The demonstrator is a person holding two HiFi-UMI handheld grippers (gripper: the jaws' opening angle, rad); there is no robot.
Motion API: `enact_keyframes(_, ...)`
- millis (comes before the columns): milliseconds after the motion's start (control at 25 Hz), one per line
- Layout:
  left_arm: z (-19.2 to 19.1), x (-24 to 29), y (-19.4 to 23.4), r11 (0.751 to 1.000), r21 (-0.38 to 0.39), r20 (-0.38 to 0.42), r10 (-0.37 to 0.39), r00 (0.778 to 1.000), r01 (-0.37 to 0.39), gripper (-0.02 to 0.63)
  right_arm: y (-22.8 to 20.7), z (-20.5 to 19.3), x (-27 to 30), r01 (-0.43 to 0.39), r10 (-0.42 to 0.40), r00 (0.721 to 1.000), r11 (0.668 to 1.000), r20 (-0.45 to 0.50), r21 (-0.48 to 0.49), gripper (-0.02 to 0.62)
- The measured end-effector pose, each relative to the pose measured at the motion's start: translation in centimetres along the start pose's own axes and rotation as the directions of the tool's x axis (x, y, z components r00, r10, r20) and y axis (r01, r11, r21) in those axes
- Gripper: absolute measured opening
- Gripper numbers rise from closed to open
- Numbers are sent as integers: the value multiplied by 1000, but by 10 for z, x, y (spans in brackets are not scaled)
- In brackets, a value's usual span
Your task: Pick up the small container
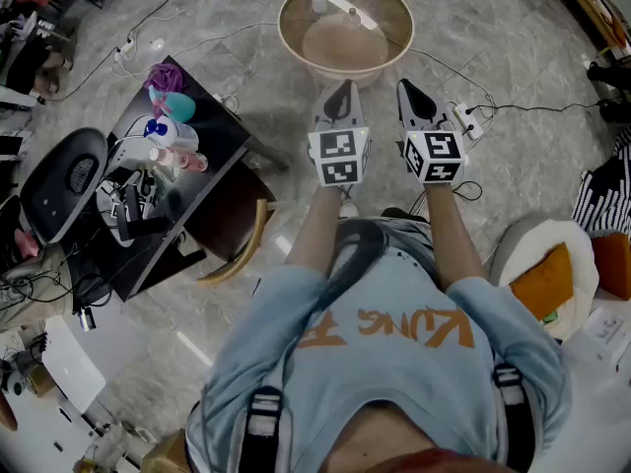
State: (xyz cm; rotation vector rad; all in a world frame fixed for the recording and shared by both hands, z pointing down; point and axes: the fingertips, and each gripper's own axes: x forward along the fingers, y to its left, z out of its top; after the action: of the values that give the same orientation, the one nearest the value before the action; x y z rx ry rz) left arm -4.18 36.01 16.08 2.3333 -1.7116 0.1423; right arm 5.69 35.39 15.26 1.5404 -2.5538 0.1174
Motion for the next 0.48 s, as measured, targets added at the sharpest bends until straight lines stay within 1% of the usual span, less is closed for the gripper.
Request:
enact_keyframes(240, 1, 6, 3, 1000, -9, 1, -3, 1000, 3, 23, -1, 2, 5, -7, 7, 1000, 1000, 2, -10, 11)
enact_keyframes(480, 0, 6, 4, 1000, -21, 3, -9, 1000, 9, 23, -7, 5, 2, 1, -2, 1000, 999, 27, 37, 11)
